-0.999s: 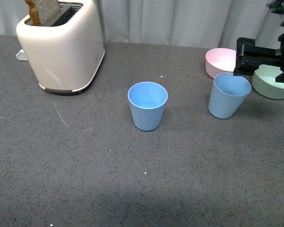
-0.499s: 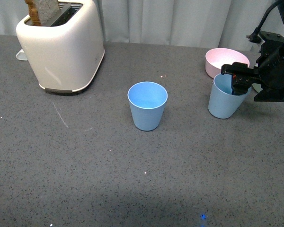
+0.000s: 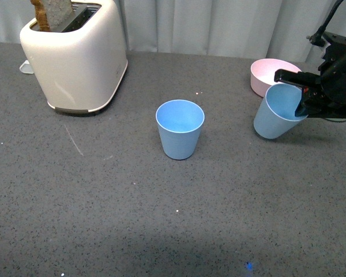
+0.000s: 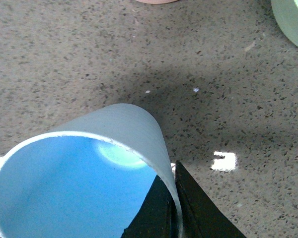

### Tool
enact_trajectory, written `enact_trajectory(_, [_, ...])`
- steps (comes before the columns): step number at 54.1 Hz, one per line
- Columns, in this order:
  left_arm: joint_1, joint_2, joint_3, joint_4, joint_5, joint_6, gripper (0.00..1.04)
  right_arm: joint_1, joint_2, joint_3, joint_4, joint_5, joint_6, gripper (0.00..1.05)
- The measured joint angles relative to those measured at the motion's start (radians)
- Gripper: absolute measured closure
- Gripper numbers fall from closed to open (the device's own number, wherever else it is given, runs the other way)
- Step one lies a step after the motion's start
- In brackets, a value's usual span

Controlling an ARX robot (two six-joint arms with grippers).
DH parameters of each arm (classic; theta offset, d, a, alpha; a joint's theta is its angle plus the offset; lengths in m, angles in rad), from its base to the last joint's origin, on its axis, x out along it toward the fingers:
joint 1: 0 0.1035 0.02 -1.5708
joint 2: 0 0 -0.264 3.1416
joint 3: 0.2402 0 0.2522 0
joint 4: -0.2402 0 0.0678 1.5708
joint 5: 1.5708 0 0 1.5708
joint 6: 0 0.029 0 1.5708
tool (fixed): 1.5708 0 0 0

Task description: Stack blue cups with both arms

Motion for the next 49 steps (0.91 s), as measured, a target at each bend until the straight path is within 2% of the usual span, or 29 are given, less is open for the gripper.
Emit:
enact_trajectory(9, [0.0,0.0,0.0,0.0,0.0,0.0,0.07,0.015,-0.119,-0.015,-0.015,-0.145,0.02,1.04])
enact_trajectory(17, [0.0,0.0,0.0,0.0,0.0,0.0,0.07,0.105,-0.199,-0.015,-0.03,-0.205,0.023,1.04])
enact_trajectory(29, [0.0,0.0,0.0,0.0,0.0,0.0,0.07,0.224,-0.182,-0.005,-0.038,-0.222,0.038,1.04])
enact_trajectory(49, [0.0,0.0,0.0,0.0,0.0,0.0,0.07,0.277,-0.121,0.021,-0.037,-0.185,0.049,1.04])
